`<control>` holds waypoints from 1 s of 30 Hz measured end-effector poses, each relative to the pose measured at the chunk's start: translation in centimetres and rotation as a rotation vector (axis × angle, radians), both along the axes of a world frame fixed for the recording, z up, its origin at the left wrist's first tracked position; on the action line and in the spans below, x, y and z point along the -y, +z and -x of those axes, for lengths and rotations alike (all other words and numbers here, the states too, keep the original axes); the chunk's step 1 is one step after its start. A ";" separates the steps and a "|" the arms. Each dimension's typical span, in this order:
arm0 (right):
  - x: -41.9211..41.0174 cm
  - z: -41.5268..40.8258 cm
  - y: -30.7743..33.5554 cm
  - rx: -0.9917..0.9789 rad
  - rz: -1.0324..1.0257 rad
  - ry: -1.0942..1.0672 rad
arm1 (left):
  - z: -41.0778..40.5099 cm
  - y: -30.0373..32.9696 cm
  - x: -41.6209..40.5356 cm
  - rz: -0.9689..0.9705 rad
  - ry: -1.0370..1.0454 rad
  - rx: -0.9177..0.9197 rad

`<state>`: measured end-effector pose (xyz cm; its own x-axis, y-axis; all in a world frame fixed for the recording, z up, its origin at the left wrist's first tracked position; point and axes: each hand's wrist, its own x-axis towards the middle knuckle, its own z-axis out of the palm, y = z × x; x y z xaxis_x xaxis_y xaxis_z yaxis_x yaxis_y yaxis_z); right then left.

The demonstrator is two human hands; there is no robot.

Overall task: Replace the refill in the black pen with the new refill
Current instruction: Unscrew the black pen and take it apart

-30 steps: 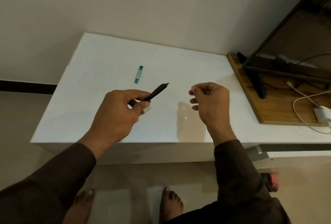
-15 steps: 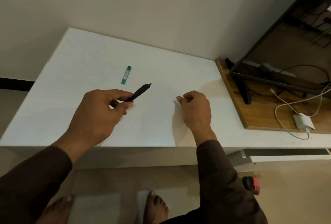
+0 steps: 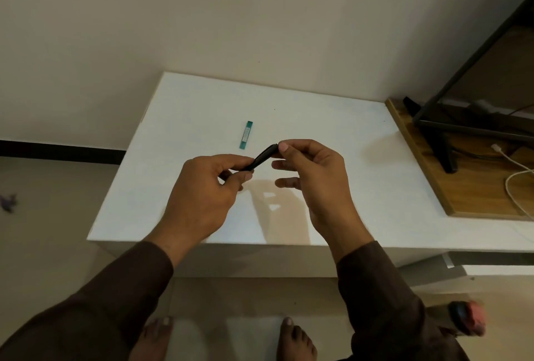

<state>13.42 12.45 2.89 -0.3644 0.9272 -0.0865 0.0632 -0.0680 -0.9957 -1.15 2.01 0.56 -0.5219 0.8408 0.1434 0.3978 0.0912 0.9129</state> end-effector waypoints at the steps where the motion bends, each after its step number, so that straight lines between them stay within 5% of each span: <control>1: 0.0 0.0 0.1 -0.014 0.016 -0.004 | 0.0 0.0 0.0 0.000 -0.004 0.003; 21: -0.5 -1.0 1.3 0.023 0.020 -0.045 | -0.7 0.1 0.0 -0.041 -0.015 -0.014; 30: -4.3 -8.6 0.2 0.705 -0.153 -0.138 | 0.0 -0.3 0.1 -0.079 0.020 0.030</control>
